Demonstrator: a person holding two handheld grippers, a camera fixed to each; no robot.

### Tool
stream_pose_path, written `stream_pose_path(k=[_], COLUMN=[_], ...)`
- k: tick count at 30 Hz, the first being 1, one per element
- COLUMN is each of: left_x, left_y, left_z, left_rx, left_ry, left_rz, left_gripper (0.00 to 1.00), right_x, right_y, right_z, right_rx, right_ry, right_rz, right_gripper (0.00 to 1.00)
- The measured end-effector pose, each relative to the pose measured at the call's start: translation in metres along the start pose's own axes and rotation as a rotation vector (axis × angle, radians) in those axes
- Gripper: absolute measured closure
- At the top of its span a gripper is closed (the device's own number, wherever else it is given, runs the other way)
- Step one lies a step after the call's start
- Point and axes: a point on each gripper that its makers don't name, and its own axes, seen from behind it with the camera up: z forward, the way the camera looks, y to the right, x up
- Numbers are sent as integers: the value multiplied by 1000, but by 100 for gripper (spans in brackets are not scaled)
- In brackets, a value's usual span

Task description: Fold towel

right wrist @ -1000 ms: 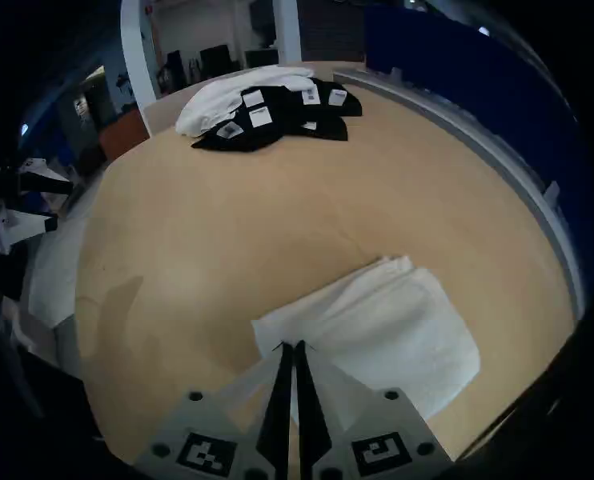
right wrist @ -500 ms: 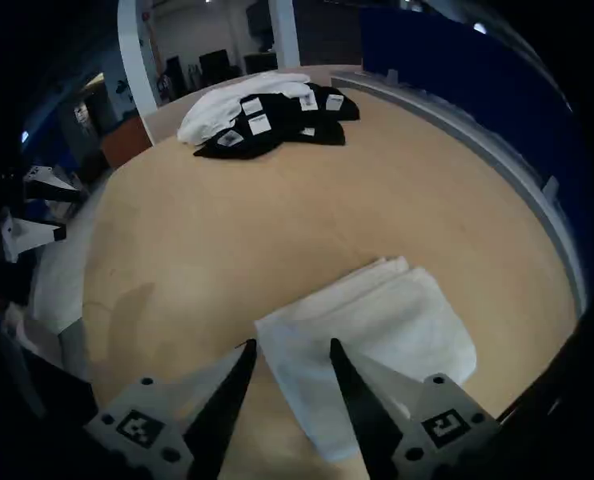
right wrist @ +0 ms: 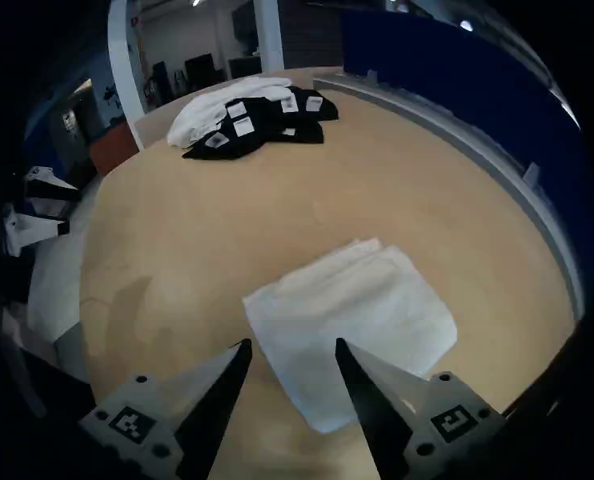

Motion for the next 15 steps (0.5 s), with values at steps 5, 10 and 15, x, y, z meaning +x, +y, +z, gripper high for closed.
stream_pose_path(k=[5,10,15], left_x=[2,3,4], left_y=[3,7,12], left_z=[1,2,3], left_rx=[-5,-13,-23], left_ry=[0,1,1], left_rz=[7,15,23], left_gripper=[17,17,17], right_x=[-21,-40,-55], right_y=[9,18,26], right_z=[-14,-27,-34], right_rx=[-33,-65,-89], right_ry=[-8,-17,-27], right_rz=[37,82,111], right_gripper=[19,20,20])
